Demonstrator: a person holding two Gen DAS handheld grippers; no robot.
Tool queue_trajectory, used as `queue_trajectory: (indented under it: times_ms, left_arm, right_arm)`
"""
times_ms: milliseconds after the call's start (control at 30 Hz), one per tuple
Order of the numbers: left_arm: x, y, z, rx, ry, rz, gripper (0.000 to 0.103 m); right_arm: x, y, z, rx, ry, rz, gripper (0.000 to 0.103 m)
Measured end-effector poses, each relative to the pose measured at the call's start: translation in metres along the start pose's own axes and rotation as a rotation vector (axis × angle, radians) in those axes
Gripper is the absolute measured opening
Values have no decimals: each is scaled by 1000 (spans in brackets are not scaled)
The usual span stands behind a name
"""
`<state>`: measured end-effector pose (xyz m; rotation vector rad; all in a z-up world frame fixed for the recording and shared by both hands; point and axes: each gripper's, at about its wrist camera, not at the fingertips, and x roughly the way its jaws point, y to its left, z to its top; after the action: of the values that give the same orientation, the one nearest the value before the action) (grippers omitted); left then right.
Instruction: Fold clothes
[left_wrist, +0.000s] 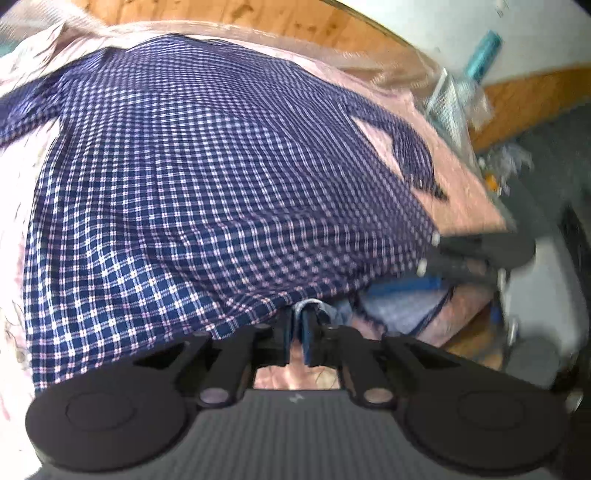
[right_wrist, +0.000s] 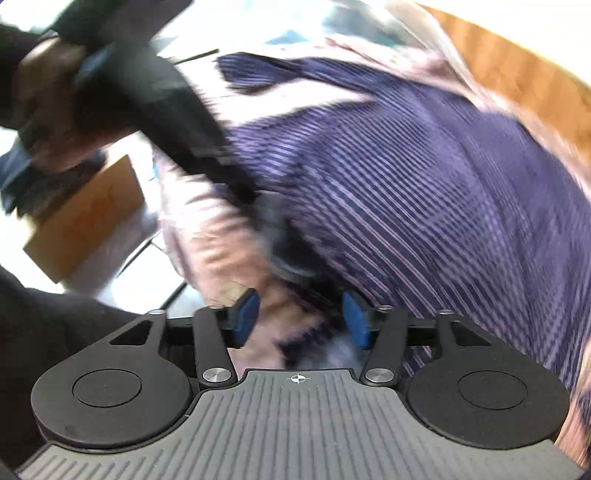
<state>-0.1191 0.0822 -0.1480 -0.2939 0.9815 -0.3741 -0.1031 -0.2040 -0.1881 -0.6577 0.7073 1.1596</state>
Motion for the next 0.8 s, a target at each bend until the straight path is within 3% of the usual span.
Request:
queue_trajectory:
  times_ms: [100, 167, 233, 267, 300, 367, 500, 533, 567, 600, 667, 800]
  left_arm:
    - [-5, 7, 5, -63, -9, -40, 7]
    - [-9, 6, 4, -99, -15, -75, 9]
    - [-13, 7, 3, -109, -19, -82, 10]
    - [-14, 7, 3, -107, -21, -78, 12]
    - [-16, 7, 2, -103, -22, -71, 12]
    - [-20, 7, -2, -91, -23, -53, 13]
    - [-20, 3, -14, -21, 19, -27, 16]
    - [-18, -3, -20, 27, 48, -21, 17]
    - [-15, -9, -25, 77, 76, -7, 17]
    - [-13, -16, -30, 130, 99, 6, 17]
    - [-9, -35, -38, 248, 108, 30, 19]
    - [4, -68, -44, 419, 41, 110, 42]
  right_arm:
    - [7, 26, 8, -102, -5, -11, 71]
    - [17, 40, 11, -159, -8, -101, 72]
    - [28, 45, 12, -169, -4, -170, 58]
    - [30, 42, 13, -153, 9, -170, 29]
    - [32, 40, 14, -137, 23, -169, 15]
    - [20, 28, 14, -89, 26, -124, 13]
    - [-1, 9, 12, -31, 70, 65, 15]
    - [-5, 8, 7, -37, 76, 111, 20]
    - [-9, 8, 1, -45, 81, 156, 37]
    - [-14, 8, -5, -52, 87, 202, 45]
    - [-21, 5, -17, -28, 92, 175, 45]
    - [-24, 3, -39, -10, 108, 97, 44]
